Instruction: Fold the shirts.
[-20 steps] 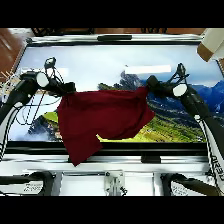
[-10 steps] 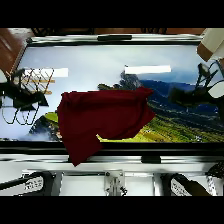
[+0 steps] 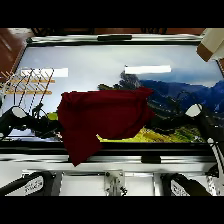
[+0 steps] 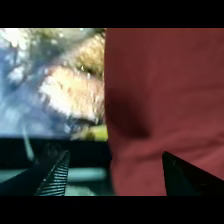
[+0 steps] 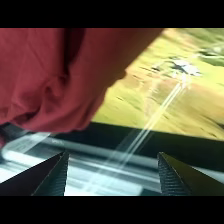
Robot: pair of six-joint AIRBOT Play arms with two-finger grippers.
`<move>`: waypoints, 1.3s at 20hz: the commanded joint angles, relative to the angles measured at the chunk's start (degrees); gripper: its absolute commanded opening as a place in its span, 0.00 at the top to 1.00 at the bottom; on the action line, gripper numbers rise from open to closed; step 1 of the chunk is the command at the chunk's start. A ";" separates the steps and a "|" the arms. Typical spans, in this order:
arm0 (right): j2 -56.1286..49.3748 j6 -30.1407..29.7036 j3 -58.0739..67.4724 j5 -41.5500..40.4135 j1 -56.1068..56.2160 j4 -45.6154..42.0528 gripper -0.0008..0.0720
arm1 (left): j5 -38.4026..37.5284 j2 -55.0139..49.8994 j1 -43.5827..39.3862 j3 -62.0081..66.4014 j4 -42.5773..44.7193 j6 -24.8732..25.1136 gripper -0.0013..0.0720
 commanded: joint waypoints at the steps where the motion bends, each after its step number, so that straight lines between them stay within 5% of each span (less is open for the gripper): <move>1: -2.12 2.64 -2.34 -7.67 6.86 1.84 0.08 | 7.63 0.24 -1.53 -2.93 -2.75 -0.09 0.42; 6: -9.05 4.57 -2.34 -16.20 15.19 2.82 0.08 | 11.28 0.07 -3.80 -2.93 -3.98 -0.07 0.48; 8: -9.73 6.10 -2.34 -19.93 16.79 2.80 0.08 | 11.37 -0.24 -3.74 -2.93 -4.11 0.00 0.76; 10: -9.70 8.22 -2.34 -22.51 16.98 3.28 0.09 | 11.96 -0.46 -3.74 -2.93 -4.11 0.09 0.93; 11: -9.70 8.90 -2.32 -23.06 16.98 3.50 0.27 | 12.15 -0.46 -3.74 -2.91 -4.11 0.20 0.93; 13: -9.70 8.85 -2.27 -23.26 16.98 4.26 0.82 | 11.98 -0.39 -3.74 -2.62 -4.09 1.25 0.94; 14: -9.44 8.72 -2.25 -23.04 16.94 4.55 0.91 | 11.17 -0.26 -3.72 -1.79 -4.02 1.86 0.94; 19: 0.42 0.07 6.91 -17.81 16.87 -3.63 0.91 | 4.76 8.17 -3.67 14.73 -0.37 6.40 0.94; 23: 16.02 -3.54 28.70 -12.31 16.87 -19.02 0.91 | 11.02 21.99 -3.30 43.69 -0.72 6.32 0.94; 26: 24.68 -2.56 42.47 -14.88 16.87 -14.73 0.91 | 16.81 30.27 -3.37 58.55 -2.34 -3.72 0.94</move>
